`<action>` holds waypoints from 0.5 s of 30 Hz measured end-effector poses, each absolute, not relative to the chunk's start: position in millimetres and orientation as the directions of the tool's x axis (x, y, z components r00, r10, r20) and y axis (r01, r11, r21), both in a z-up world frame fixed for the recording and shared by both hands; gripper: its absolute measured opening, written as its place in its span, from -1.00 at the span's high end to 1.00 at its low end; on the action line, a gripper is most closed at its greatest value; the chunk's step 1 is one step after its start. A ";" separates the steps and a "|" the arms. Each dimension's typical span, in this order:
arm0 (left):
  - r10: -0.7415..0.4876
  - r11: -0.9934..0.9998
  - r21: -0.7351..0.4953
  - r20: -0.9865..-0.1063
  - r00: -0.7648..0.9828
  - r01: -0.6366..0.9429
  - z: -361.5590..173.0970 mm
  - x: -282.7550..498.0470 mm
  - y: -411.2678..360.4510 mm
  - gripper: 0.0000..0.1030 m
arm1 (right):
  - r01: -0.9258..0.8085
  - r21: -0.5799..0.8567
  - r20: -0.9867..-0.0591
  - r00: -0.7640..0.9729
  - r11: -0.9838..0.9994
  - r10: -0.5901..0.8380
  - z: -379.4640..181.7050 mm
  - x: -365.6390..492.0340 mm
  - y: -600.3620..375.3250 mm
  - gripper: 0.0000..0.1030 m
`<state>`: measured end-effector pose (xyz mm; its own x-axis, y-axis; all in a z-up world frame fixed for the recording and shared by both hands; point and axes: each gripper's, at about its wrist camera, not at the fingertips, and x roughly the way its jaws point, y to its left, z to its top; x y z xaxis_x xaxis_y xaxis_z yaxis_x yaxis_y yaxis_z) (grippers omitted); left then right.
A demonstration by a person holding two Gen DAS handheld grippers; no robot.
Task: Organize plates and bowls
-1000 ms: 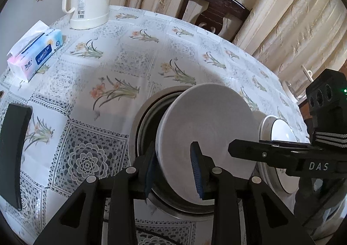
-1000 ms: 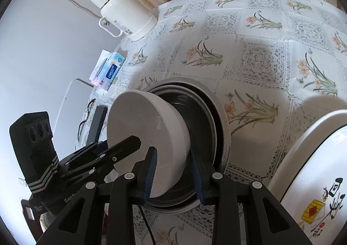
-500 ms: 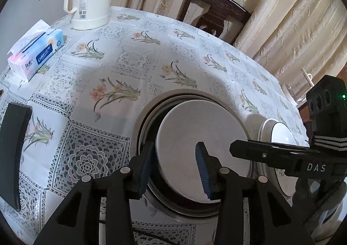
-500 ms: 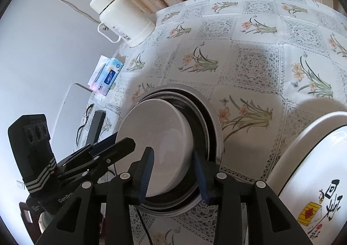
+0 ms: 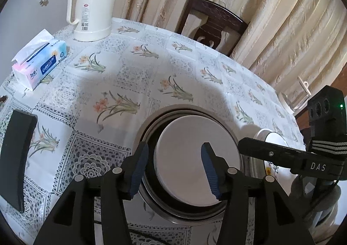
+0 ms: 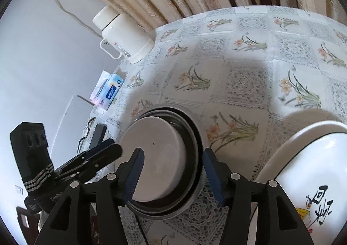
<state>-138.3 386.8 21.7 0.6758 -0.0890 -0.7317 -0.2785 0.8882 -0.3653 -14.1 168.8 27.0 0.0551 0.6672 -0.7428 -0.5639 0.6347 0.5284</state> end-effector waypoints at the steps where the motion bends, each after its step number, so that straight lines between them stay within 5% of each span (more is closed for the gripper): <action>1: -0.085 0.888 -0.365 -0.730 0.678 -0.281 22.0 -138.7 386.9 -0.03 | -0.559 0.526 -0.744 0.062 0.641 0.665 25.6 -13.3 167.2 -0.19; 15: -0.004 0.876 -0.334 -0.728 0.686 -0.349 13.1 -142.3 395.2 -0.19 | -0.536 0.516 -0.762 0.069 0.668 0.644 8.8 -7.8 167.7 -0.35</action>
